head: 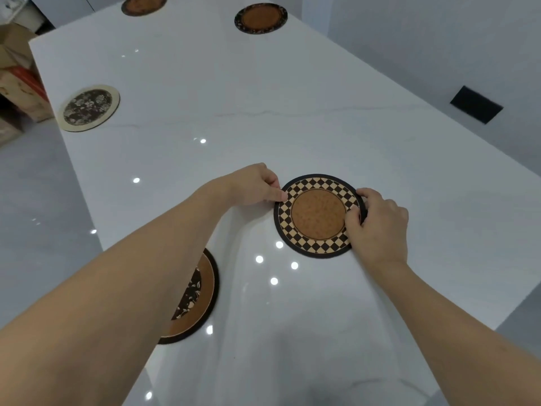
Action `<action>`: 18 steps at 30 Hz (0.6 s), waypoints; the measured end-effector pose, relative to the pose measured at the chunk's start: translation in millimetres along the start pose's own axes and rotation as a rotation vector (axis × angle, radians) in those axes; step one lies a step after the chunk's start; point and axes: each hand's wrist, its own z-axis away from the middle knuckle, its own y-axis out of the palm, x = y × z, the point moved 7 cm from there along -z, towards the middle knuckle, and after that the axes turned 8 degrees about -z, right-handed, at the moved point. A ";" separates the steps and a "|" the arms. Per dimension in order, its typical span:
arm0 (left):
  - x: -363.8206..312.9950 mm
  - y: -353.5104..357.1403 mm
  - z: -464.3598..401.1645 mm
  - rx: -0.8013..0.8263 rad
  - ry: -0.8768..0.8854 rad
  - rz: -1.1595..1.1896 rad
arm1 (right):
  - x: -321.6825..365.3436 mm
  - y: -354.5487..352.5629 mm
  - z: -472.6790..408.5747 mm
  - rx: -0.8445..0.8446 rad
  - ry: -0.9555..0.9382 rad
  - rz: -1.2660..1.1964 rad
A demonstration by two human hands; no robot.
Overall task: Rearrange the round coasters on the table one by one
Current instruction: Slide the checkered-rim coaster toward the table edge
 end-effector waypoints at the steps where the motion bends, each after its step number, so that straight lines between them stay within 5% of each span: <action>1: 1.3 0.3 -0.4 -0.007 -0.007 0.000 | 0.3 0.0 0.2 -0.001 0.000 0.006; 18: 3.1 1.4 -5.0 -0.134 0.045 -0.010 | 8.9 0.7 -0.6 0.029 -0.006 0.108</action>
